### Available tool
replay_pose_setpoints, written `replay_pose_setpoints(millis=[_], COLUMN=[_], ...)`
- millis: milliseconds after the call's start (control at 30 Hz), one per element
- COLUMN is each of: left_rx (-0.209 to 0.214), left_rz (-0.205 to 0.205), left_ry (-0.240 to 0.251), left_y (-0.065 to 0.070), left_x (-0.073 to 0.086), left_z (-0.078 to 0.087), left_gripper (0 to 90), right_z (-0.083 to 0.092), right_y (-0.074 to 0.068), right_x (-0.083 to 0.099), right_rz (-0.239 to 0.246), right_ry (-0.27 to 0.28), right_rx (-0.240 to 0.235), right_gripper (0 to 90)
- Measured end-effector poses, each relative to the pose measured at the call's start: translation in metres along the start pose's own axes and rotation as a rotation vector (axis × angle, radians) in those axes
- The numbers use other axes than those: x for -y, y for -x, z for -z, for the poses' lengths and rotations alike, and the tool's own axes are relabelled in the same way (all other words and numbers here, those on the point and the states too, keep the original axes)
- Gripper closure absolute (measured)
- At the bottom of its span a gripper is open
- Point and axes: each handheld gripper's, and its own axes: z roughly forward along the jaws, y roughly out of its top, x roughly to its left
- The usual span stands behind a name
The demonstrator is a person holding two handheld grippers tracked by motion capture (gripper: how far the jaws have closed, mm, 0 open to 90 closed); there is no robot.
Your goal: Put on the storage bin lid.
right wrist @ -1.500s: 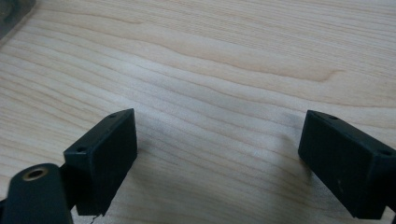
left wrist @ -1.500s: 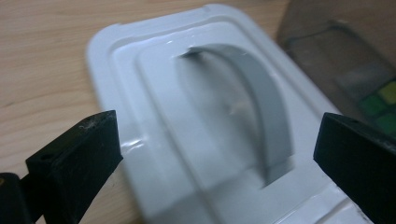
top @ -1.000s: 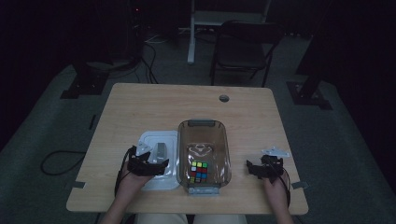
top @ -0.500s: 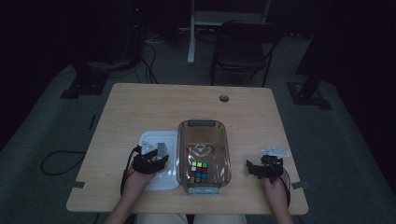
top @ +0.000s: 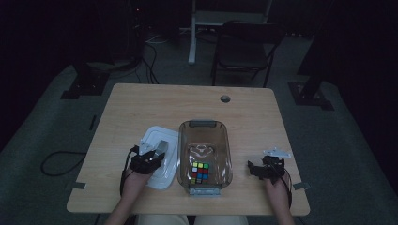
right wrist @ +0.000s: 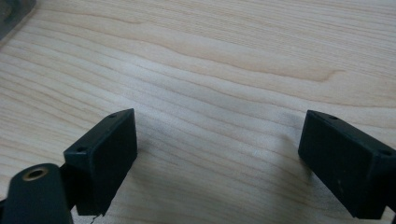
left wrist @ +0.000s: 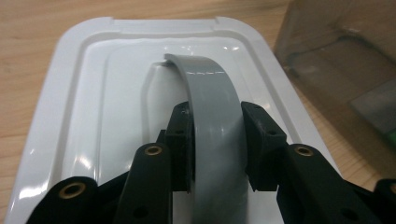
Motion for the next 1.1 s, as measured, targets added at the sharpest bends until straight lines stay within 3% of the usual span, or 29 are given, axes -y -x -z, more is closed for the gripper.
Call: replay_pose_setpoints(millis=[400, 667, 767, 900, 1100], left_rx=[0.018, -0.013, -0.014, -0.015, -0.015], left_rz=[0.02, 0.05, 0.056, 0.072, 0.092], left_ry=[0.017, 0.045, 0.059, 0.077, 0.108], left_y=[-0.01, -0.022, -0.024, -0.029, -0.032], left_x=[-0.005, -0.011, -0.013, -0.018, -0.022], left_z=[0.018, 0.038, 0.046, 0.053, 0.063], left_gripper=[68.7, 68.7, 68.8, 68.8, 68.8], right_z=[0.0, 0.002, 0.005, 0.009, 0.007], right_y=[0.0, -0.002, -0.011, -0.029, -0.053], right_x=[0.0, 0.0, -0.003, -0.007, -0.009], right_rz=[-0.001, -0.032, -0.009, 0.043, 0.097], right_ry=[0.001, 0.022, 0.034, 0.056, 0.043], right_rx=[-0.002, -0.082, -0.088, -0.131, -0.197], right_gripper=[11.5, 11.5, 11.5, 11.5, 11.5])
